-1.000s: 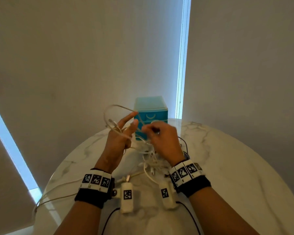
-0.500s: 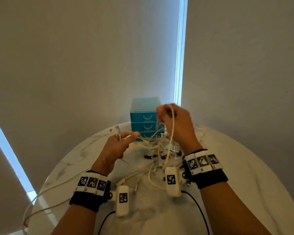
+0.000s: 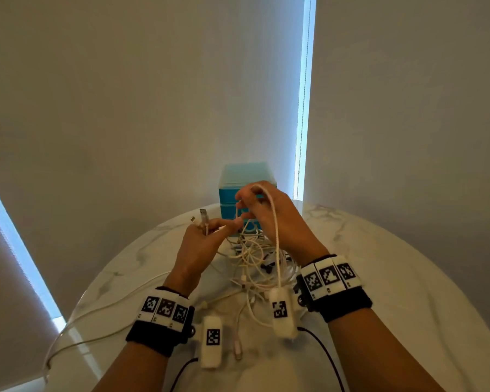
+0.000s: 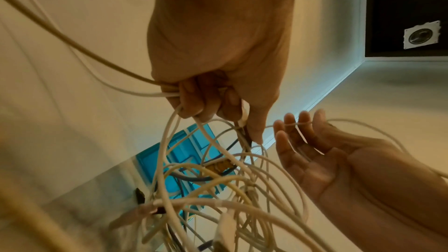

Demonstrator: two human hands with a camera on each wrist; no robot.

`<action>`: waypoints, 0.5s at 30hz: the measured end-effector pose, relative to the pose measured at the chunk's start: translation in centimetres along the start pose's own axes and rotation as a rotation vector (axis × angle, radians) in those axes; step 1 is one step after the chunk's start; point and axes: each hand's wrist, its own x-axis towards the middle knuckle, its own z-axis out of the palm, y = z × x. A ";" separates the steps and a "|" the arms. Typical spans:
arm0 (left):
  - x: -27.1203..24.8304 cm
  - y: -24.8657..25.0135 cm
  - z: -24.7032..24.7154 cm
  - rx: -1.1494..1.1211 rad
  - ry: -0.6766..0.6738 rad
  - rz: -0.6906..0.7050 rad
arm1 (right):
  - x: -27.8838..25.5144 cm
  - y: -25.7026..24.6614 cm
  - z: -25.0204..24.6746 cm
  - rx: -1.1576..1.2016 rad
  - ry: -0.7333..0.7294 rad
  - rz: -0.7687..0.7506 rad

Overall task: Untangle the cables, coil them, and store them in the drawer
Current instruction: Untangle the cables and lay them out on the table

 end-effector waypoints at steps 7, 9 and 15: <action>1.1 -1.0 -1.6 0.069 0.094 -0.090 | 0.6 -2.8 -3.2 0.221 0.402 -0.245; 1.5 -1.6 -2.2 0.059 0.158 -0.104 | 0.5 -2.2 -3.1 0.209 0.338 -0.188; 1.3 -0.7 -2.2 -0.038 0.018 -0.045 | 0.2 -2.3 -2.5 0.126 0.047 -0.114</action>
